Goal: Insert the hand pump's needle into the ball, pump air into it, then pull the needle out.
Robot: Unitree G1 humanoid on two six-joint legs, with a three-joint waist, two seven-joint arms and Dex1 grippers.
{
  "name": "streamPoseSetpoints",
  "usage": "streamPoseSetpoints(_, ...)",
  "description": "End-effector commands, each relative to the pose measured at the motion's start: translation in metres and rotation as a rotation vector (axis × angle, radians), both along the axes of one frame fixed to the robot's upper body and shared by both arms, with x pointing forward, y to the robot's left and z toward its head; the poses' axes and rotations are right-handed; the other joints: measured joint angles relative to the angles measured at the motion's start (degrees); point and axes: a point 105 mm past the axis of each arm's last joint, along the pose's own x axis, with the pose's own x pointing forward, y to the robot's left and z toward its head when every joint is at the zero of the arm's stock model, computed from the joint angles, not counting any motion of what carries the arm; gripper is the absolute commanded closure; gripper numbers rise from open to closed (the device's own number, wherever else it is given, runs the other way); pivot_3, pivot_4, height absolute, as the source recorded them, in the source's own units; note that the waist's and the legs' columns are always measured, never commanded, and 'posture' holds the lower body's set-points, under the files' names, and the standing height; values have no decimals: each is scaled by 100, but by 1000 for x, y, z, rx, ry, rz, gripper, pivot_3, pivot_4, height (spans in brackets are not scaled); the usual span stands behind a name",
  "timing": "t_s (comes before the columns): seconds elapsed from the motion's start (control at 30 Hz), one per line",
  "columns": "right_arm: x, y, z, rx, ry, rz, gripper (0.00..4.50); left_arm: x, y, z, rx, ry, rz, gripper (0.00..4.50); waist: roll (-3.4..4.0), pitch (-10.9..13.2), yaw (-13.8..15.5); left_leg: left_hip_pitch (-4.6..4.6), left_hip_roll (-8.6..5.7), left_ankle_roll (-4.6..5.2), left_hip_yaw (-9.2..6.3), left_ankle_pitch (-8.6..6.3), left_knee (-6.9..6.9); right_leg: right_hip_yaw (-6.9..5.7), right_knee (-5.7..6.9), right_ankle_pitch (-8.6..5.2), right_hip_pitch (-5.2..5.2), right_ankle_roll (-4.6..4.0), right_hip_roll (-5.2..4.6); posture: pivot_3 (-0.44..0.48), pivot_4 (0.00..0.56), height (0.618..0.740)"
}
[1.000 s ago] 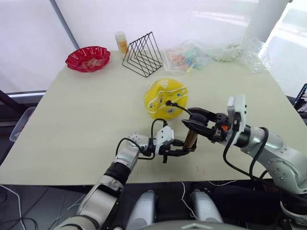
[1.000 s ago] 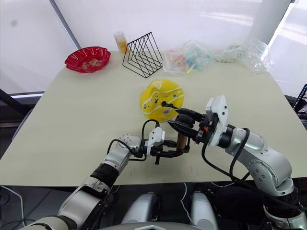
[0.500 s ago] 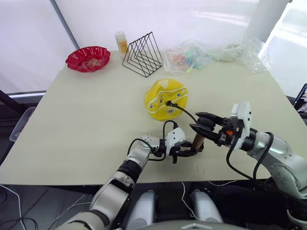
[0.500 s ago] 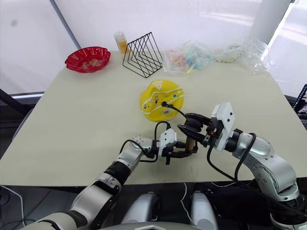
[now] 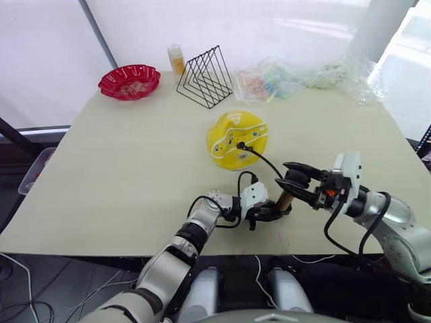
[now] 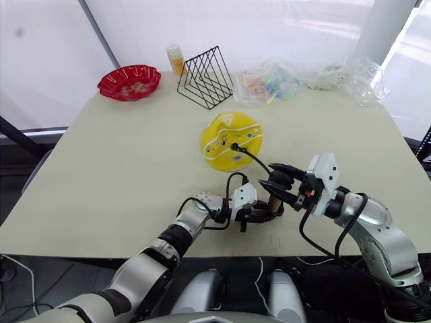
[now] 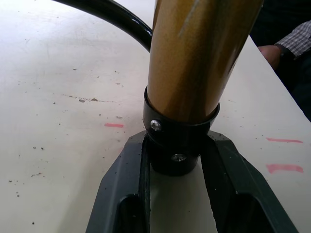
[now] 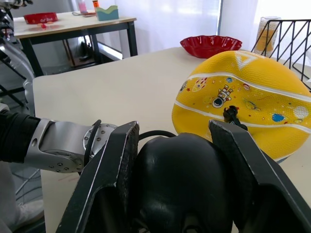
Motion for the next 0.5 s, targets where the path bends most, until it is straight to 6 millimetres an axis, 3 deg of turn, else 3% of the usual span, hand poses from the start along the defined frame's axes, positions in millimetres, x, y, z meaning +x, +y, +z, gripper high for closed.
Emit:
streamPoseSetpoints(0.03, 0, -12, 17, -49, -82, -29, 2683, -9, 8, -21, 61, 51, -2, 3499, -1, 0, 3, 0, 0, 0, -1, 0, 1, -1, 0, 1, 1, 0, -1, 0, 150, 737)
streamPoseSetpoints(0.2, 0, -14, 35, -35, -111, -16, 2683, -12, 12, -27, 78, 72, -10, 3499, -1, 0, 0, -1, 1, 0, -3, 0, 1, -3, 0, 1, 2, 0, -2, 0, 150, 737)
streamPoseSetpoints(0.5, -1, -31, 103, -4, -103, 32, 2683, -18, 18, -34, 102, 118, -33, 3499, -3, 2, -4, -9, 5, 1, -10, -1, -3, -11, -1, 1, -3, -4, -5, 0, 150, 737)
